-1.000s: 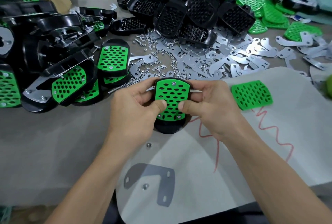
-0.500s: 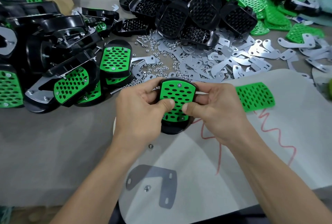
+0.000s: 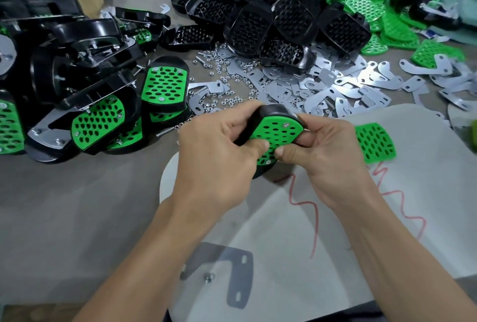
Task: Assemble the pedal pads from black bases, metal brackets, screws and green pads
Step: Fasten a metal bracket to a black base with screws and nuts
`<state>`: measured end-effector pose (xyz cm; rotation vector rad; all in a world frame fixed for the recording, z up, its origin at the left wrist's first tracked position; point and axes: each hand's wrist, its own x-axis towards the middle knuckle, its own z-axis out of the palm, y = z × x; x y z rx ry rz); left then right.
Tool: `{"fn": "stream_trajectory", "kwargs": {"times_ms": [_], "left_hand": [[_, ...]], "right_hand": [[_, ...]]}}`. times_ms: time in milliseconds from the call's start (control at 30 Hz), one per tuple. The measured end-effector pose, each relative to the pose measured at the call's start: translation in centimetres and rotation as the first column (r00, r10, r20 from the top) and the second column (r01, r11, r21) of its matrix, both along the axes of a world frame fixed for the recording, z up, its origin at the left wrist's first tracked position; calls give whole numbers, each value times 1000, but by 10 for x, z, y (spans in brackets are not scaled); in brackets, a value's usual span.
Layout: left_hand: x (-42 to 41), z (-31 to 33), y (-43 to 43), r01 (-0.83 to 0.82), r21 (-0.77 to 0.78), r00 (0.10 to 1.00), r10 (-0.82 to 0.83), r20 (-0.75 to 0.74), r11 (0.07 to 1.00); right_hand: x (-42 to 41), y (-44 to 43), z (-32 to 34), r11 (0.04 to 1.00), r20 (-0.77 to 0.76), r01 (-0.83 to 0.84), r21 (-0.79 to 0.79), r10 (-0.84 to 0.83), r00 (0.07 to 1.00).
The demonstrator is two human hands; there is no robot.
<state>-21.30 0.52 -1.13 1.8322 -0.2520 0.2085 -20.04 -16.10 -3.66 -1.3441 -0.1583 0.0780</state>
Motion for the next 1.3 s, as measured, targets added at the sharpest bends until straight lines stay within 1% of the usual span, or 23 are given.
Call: {"fn": "stream_trajectory", "kwargs": {"times_ms": [100,200,300,400,533,633,733,800,867,933,1000,1067,1133,1200,1300], "left_hand": [[-2,0,-4,-13,59,1000,12,16,998],[-5,3,-6,-32,85,999,29,35,996],[-6,3,-4,-32,125,998,24,64,992],[-8,4,-1,-53,190,992,30,122,980],[-16,0,5,-176,363,954,67,293,915],[-21,-8,15,-227,401,921,62,385,887],[-27,-13,24,-234,437,862,-23,507,869],[-32,-16,30,-207,482,829,-109,549,851],[-35,-19,36,-174,515,819,-167,549,839],[-37,-21,38,-178,547,811,-193,552,818],[-33,-22,37,-198,554,788,-206,581,808],[-26,-22,35,-212,557,764,-220,607,803],[-18,-23,35,-205,571,750,-247,613,795],[-13,-24,36,-175,610,740,-305,599,773],[-17,-22,42,-123,728,708,-454,540,674]], "right_hand": [[-1,-2,-1,999,8,18,-27,-18,1000],[-1,-3,-1,999,22,33,-30,-32,999],[-1,-3,2,997,66,47,-64,-43,997],[-2,-3,6,979,130,118,-166,-97,987],[-6,-1,11,903,248,235,-359,-151,957],[-13,2,13,857,311,289,-427,-160,937],[-22,6,12,842,378,299,-450,-124,918],[-29,4,11,812,460,323,-487,-76,885],[-33,3,12,737,544,359,-573,14,839],[-34,0,12,655,612,418,-630,86,786],[-31,-2,10,621,668,481,-618,92,739],[-23,-3,9,629,713,522,-576,76,697],[-16,-1,7,632,734,536,-560,78,674],[-13,-3,4,606,717,527,-596,106,688],[-23,-9,-3,588,666,456,-668,198,719]]}}
